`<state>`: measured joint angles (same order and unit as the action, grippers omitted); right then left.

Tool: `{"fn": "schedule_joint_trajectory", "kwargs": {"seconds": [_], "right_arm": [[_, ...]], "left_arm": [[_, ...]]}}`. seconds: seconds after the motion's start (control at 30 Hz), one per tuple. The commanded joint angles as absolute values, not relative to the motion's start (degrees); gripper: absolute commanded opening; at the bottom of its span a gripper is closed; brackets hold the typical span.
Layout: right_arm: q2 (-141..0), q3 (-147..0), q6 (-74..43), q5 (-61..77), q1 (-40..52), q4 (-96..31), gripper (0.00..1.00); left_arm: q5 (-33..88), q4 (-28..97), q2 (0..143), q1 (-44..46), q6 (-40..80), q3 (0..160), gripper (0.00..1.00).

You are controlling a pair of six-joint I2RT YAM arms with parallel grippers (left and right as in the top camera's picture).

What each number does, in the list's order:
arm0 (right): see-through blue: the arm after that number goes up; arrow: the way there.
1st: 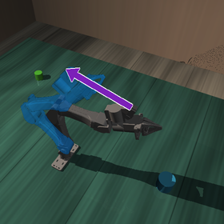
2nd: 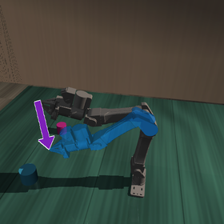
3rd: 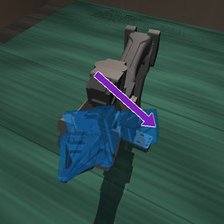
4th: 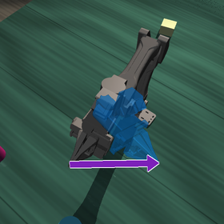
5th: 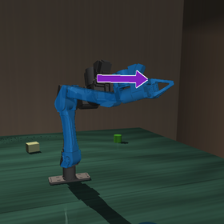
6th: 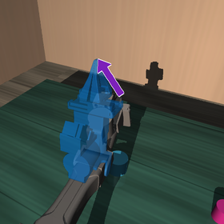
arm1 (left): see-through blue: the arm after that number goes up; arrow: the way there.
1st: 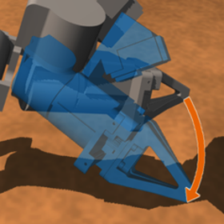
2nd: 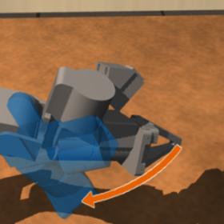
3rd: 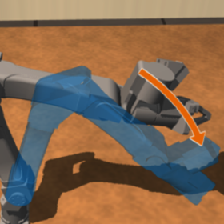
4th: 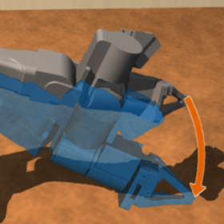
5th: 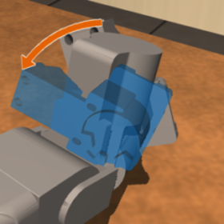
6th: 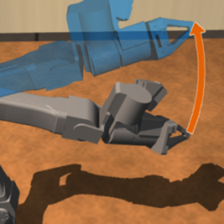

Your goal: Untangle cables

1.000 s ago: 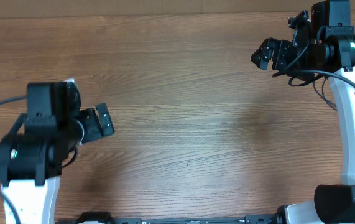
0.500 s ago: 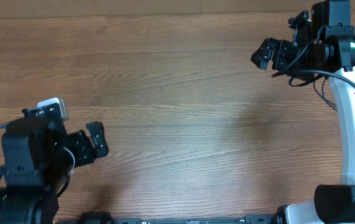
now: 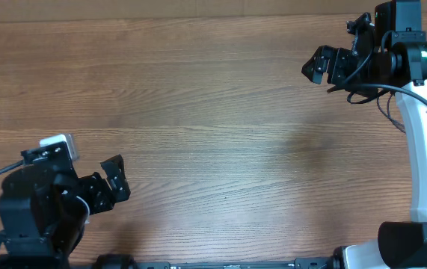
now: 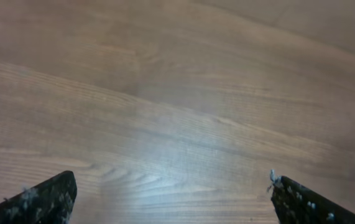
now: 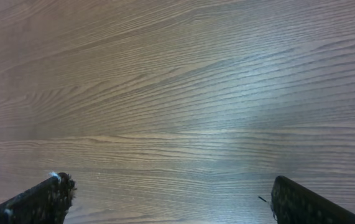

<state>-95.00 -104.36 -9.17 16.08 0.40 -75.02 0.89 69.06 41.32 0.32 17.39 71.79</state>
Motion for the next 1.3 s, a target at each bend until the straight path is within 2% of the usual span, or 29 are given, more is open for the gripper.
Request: {"fn": "schedule_joint_trajectory", "kwargs": {"seconds": [0.0, 0.33, 0.77, 0.97, 1.27], "right_arm": [[-94.6, -105.0, -9.0, 16.2, 0.4, -74.9, 1.0], [-94.6, -105.0, -9.0, 16.2, 0.4, -74.9, 1.0], [-94.6, -105.0, -9.0, 16.2, 0.4, -74.9, 1.0], [-94.6, -105.0, -9.0, 16.2, 0.4, -74.9, 1.0], [-94.6, -105.0, -9.0, 16.2, 0.4, -74.9, 1.0]], "left_arm": [[1.9, 63.7, 37.8, 0.0, 16.9, 64.6, 0.99], [6.6, 39.9, 23.1, 0.0, 16.9, 42.2, 1.0], [6.1, 9.4, 4.3, 0.0, 16.7, 19.7, 1.0], [5.3, -3.4, 0.3, 0.0, 16.7, 13.3, 1.0], [5.3, -13.2, 0.2, 0.0, 13.1, 12.3, 1.0]]}}
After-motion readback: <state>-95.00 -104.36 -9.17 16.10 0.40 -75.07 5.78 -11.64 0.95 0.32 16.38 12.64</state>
